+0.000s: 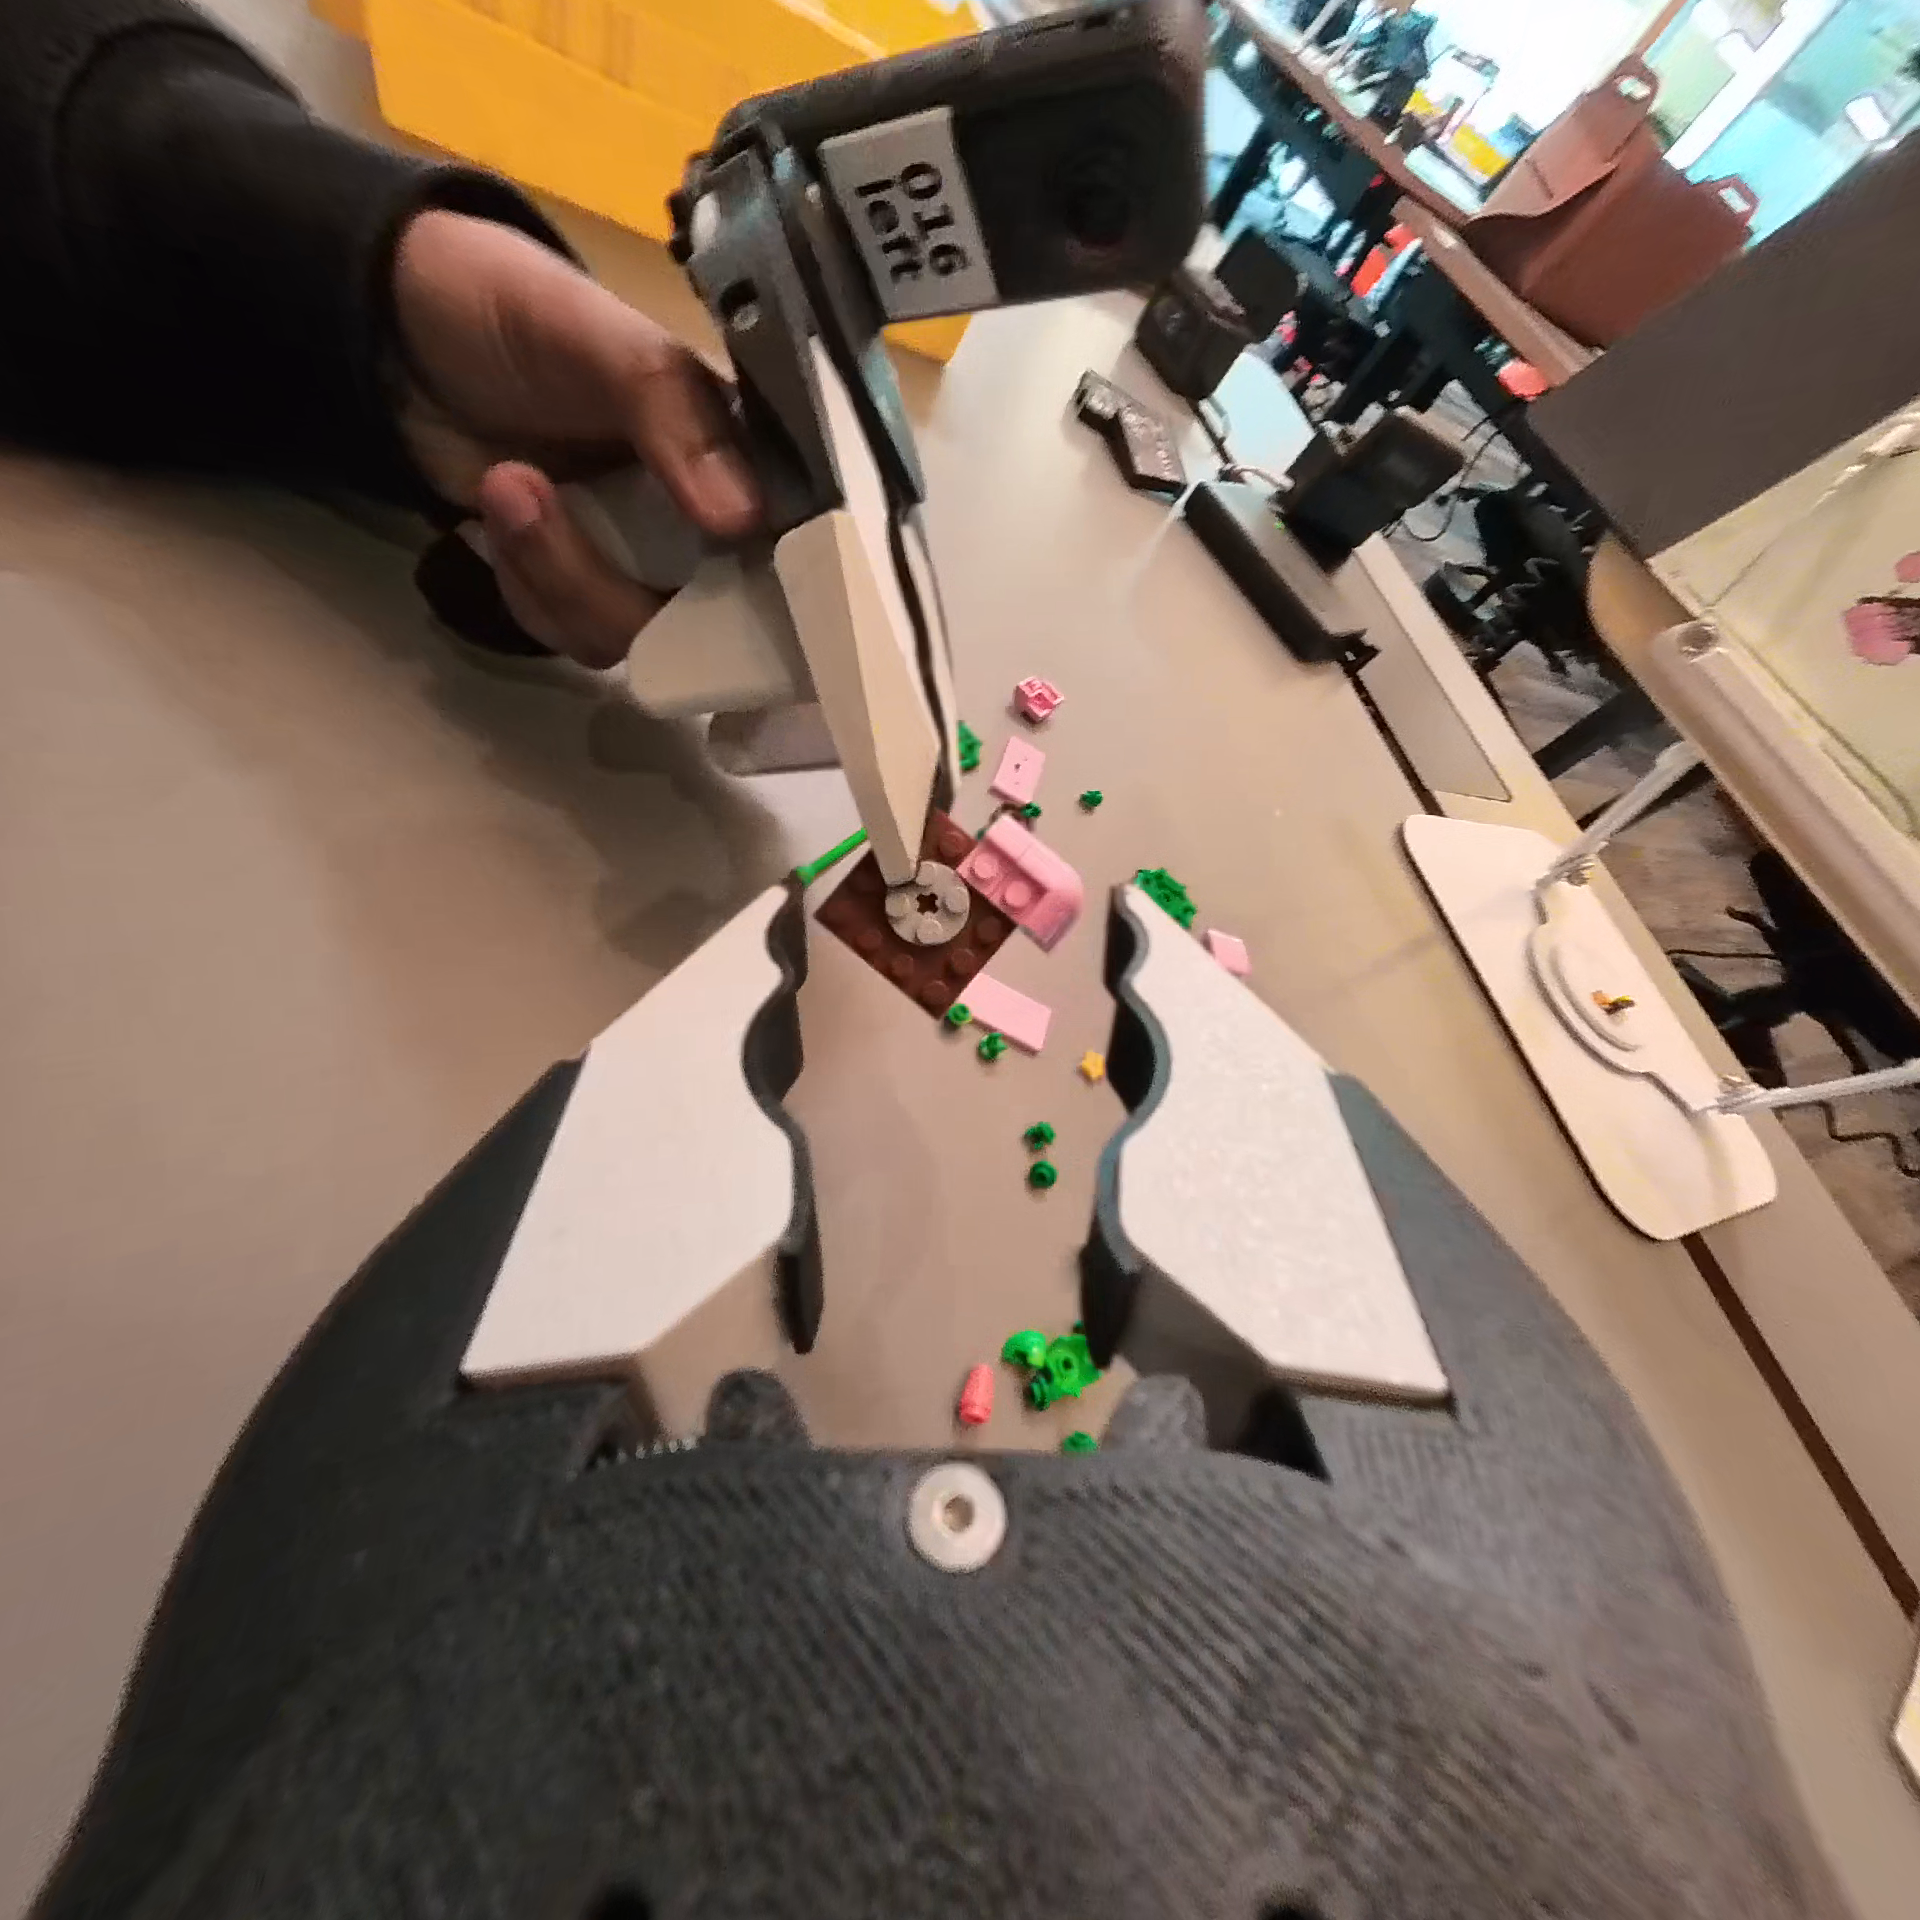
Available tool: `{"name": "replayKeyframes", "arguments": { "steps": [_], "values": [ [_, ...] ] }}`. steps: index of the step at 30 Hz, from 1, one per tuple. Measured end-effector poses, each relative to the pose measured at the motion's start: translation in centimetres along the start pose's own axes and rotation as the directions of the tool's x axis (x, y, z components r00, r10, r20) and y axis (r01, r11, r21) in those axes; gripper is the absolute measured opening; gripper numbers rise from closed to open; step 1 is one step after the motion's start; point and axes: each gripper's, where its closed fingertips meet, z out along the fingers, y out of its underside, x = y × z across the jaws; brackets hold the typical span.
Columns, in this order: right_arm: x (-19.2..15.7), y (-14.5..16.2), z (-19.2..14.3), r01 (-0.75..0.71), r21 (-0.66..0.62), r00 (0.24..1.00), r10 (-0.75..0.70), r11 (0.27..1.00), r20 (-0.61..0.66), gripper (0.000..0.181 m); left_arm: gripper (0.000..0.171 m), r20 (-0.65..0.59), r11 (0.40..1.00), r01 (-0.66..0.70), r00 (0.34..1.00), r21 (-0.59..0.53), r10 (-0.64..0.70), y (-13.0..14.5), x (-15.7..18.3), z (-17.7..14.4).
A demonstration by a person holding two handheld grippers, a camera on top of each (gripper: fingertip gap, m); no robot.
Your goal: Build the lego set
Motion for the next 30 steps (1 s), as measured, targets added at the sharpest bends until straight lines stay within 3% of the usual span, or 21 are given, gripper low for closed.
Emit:
{"name": "replayKeyframes", "arguments": {
  "steps": [3,6,10,15,17,21,30],
  "values": [
    [1.8,-0.6,-0.5,-0.105,0.076,0.992,0.109,0.992,-0.057,0.074,0.005,0.003,0.997,-0.028,1.0,0.065,0.028,-1.1,0.2,-0.6],
    [3.5,-2.0,-1.8,-0.328,0.222,0.941,0.339,0.918,-0.015,0.073,0.005,-0.033,0.989,-0.037,0.999,0.145,0.042,-2.4,1.0,-1.3],
    [3.7,-3.2,-2.6,-0.672,0.29,0.741,0.61,0.682,0.282,0.054,0.005,-0.1,0.975,-0.066,0.991,0.214,0.089,-3.4,2.7,-1.8],
    [2.0,-4.3,-2.5,-0.83,0.226,0.544,0.655,0.51,0.524,0.038,0.005,-0.058,0.959,-0.196,0.976,0.204,0.212,-3.0,3.7,-1.3],
    [1.4,-4.7,-2.4,-0.852,0.204,0.503,0.643,0.483,0.578,0.028,0.005,-0.02,0.95,-0.255,0.965,0.18,0.262,-2.7,3.7,-1.0],
    [1.1,-4.7,-2.4,-0.858,0.202,0.489,0.63,0.472,0.603,0.009,0.005,-0.012,0.936,-0.32,0.946,0.15,0.325,-2.0,4.1,-0.6],
    [1.1,-4.6,-2.5,-0.879,0.181,0.448,0.631,0.442,0.633,0.009,0.005,0.023,0.916,-0.377,0.926,0.14,0.377,-2.0,4.2,-0.5]
  ]
}}
